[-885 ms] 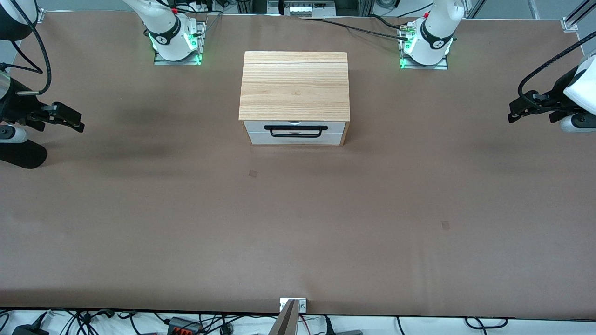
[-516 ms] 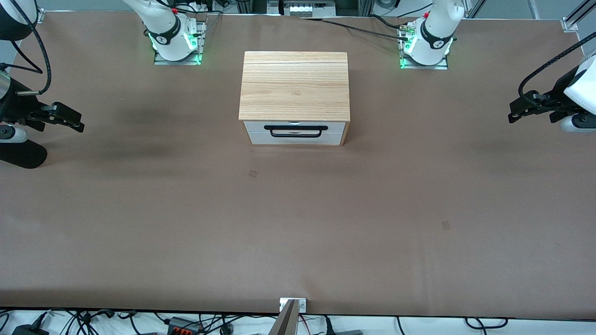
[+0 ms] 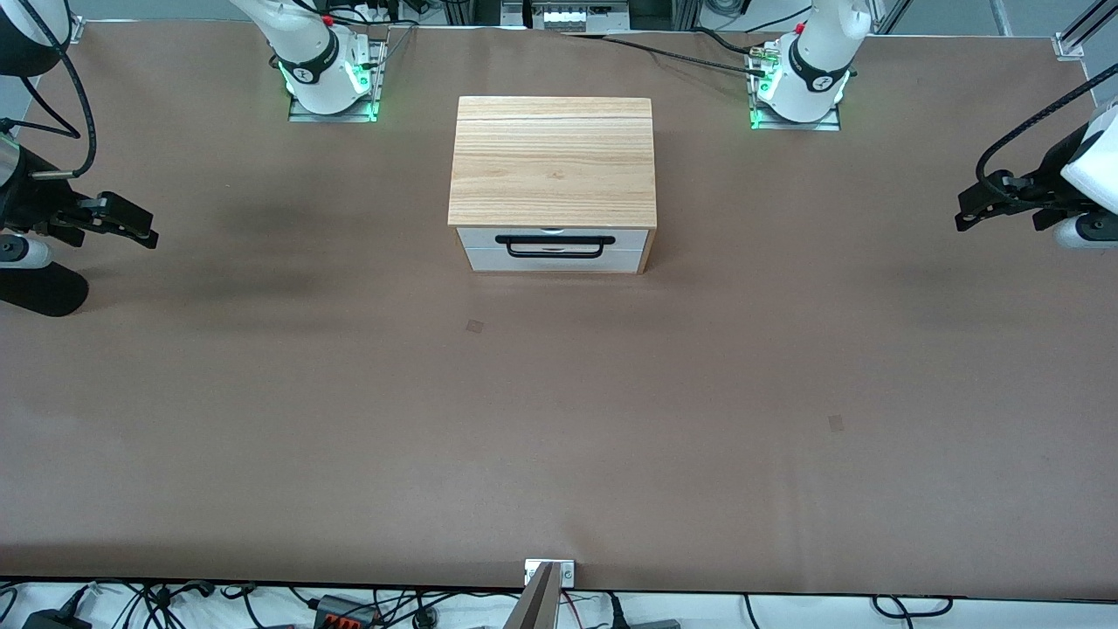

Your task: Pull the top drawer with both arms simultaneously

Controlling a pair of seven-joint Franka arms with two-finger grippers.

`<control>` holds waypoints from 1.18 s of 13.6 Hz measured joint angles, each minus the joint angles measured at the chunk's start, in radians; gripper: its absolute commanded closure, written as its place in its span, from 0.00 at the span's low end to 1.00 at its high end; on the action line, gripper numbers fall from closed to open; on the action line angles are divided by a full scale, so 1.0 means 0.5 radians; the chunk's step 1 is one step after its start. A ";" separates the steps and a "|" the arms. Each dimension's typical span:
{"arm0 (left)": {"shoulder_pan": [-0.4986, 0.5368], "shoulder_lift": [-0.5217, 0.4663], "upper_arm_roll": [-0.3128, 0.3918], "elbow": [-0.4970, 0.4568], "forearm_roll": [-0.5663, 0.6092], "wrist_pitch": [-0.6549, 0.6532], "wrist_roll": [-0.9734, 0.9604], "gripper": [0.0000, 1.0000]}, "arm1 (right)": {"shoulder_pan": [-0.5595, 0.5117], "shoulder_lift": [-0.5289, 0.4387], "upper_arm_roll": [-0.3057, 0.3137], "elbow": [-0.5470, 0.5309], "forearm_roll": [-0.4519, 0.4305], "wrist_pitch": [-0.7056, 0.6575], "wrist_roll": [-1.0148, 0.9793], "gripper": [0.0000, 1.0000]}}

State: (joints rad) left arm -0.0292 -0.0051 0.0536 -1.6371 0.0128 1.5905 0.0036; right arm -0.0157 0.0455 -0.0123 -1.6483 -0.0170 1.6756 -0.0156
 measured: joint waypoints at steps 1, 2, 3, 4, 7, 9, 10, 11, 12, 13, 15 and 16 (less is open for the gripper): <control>0.003 0.003 0.004 0.000 -0.013 0.000 0.000 0.00 | 0.000 0.004 0.000 -0.002 0.000 -0.002 0.000 0.00; 0.004 0.006 0.008 0.000 -0.028 0.000 0.000 0.00 | -0.001 0.011 -0.001 -0.004 0.000 -0.004 0.000 0.00; 0.004 0.014 0.010 0.000 -0.038 -0.002 0.000 0.00 | -0.004 0.022 -0.001 -0.004 -0.001 -0.004 0.000 0.00; 0.004 0.029 0.011 0.000 -0.041 -0.003 0.000 0.00 | -0.008 0.036 -0.002 -0.004 -0.001 -0.003 0.000 0.00; 0.007 0.081 0.017 0.000 -0.080 -0.003 0.000 0.00 | -0.011 0.085 -0.001 -0.005 0.001 -0.001 0.001 0.00; 0.011 0.123 0.019 0.000 -0.182 -0.016 0.000 0.00 | 0.012 0.149 0.006 -0.007 0.007 0.001 0.001 0.00; 0.014 0.145 0.019 0.000 -0.254 -0.029 0.000 0.00 | 0.042 0.185 0.009 -0.006 0.029 0.004 0.001 0.00; 0.017 0.165 0.020 0.000 -0.325 -0.037 0.000 0.00 | 0.076 0.224 0.013 -0.005 0.078 0.008 0.001 0.00; 0.019 0.185 0.020 0.000 -0.400 -0.059 0.000 0.00 | 0.103 0.265 0.017 -0.005 0.140 0.013 0.001 0.00; 0.019 0.205 0.019 0.001 -0.465 -0.100 0.000 0.00 | 0.120 0.315 0.018 -0.007 0.210 0.023 0.001 0.00; 0.010 0.228 0.008 0.009 -0.536 -0.145 0.000 0.00 | 0.132 0.469 0.019 -0.003 0.366 0.064 -0.002 0.00; 0.001 0.233 0.002 0.021 -0.549 -0.155 0.000 0.00 | 0.140 0.558 0.020 0.003 0.459 0.090 -0.007 0.00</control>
State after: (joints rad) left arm -0.0285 0.1113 0.0546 -1.6265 -0.2616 1.5129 0.0036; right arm 0.0543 0.3246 -0.0025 -1.6467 0.2126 1.7204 -0.0192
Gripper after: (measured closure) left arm 0.000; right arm 0.000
